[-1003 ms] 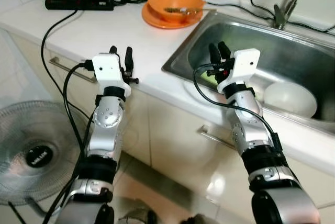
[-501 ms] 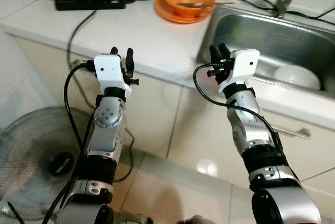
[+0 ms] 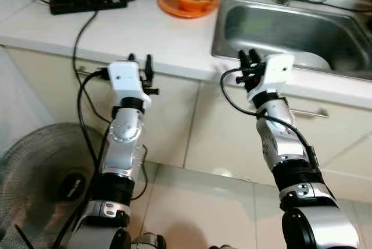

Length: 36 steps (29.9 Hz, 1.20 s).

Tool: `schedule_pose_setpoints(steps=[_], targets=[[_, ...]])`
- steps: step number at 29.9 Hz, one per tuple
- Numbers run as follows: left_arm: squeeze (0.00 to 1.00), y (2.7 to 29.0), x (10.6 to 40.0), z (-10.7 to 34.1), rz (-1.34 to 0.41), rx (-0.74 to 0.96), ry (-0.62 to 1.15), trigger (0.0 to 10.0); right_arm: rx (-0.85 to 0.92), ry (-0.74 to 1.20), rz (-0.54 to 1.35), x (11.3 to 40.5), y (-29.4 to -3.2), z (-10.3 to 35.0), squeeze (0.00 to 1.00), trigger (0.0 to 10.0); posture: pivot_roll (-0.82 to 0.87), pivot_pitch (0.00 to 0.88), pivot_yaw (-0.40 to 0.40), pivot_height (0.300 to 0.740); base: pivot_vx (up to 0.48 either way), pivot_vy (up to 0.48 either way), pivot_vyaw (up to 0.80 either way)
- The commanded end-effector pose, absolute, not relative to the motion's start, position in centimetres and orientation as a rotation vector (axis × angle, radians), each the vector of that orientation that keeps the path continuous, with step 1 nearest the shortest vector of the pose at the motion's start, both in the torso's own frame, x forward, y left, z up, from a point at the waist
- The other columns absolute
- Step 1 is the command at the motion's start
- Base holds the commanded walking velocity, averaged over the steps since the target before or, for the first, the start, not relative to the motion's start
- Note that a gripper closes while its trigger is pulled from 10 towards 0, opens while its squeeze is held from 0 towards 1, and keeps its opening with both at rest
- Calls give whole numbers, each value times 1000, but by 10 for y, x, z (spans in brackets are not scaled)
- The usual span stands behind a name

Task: Kitchen organization

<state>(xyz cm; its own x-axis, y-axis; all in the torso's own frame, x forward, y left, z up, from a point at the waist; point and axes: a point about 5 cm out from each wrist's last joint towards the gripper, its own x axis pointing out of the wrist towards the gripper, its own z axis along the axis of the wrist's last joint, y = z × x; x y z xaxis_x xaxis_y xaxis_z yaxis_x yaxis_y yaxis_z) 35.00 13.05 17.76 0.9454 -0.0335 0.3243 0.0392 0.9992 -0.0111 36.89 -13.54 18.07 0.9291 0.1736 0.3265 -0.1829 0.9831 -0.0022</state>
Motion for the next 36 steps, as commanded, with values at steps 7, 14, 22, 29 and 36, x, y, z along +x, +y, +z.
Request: schedule_pose_setpoints(steps=[7, 14, 22, 29, 36], targets=[[0, 132, 350, 179, -30, -10, -325, 10000, 18, -340, 166, 370, -138, 183, 0, 10000, 79, 89, -24, 740, 38, 0, 0], [0, 133, 351, 178, -23, -3, -320, 10000, 14, -345, 168, 369, -138, 182, 0, 10000, 78, 91, -24, 740, 356, 103, 0], [0, 135, 351, 179, -12, 1, -328, 10000, 0, -350, 188, 368, -135, 182, 0, 10000, 80, 90, -25, 740, 418, 30, 0], [0, 137, 351, 182, -1, 2, -340, 10000, -13, -359, 200, 367, -133, 183, 0, 10000, 82, 88, -27, 740, 421, 0, 0], [0, 138, 350, 183, 5, 4, -345, 10000, -9, -363, 203, 367, -132, 183, 0, 10000, 82, 90, -27, 740, 420, 0, 0]])
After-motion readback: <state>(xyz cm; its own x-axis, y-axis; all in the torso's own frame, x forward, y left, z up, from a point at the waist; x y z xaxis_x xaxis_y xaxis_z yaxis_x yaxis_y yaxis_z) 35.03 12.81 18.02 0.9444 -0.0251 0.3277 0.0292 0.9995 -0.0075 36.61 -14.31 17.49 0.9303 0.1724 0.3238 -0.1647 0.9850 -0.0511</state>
